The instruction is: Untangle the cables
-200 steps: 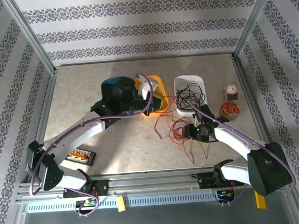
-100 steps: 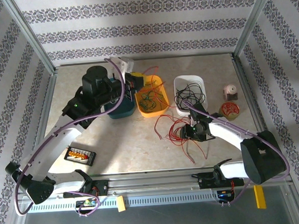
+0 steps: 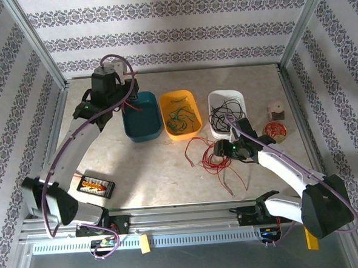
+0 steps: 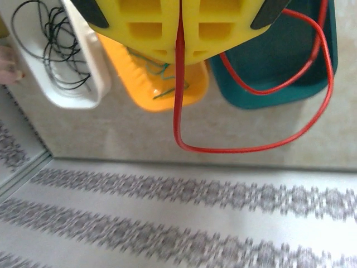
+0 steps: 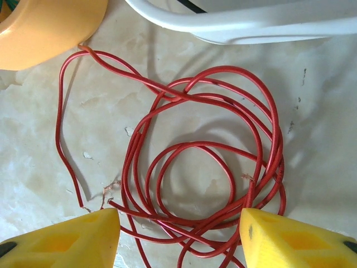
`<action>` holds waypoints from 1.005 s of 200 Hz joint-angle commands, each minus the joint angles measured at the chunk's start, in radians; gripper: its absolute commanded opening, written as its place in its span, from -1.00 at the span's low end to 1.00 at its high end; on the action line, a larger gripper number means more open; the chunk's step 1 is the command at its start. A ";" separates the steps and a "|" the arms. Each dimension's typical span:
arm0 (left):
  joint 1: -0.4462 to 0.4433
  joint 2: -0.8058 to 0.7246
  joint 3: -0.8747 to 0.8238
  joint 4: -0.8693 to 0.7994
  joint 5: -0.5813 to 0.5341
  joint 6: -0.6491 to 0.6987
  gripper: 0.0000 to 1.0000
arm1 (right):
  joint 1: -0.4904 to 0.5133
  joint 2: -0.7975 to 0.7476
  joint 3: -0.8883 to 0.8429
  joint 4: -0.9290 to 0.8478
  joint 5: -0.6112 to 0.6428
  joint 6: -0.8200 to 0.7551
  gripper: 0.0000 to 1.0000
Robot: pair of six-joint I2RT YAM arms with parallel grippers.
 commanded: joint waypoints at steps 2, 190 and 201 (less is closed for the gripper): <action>0.043 0.086 -0.049 0.085 0.057 -0.056 -1.00 | 0.006 0.004 0.024 -0.016 0.019 -0.020 0.18; -0.160 -0.214 -0.345 0.005 -0.116 0.058 0.76 | 0.269 0.418 0.154 -0.058 -0.015 -0.147 0.12; -0.197 -0.257 -0.417 -0.016 -0.127 0.053 0.77 | 0.348 0.452 0.205 -0.068 -0.033 -0.184 0.10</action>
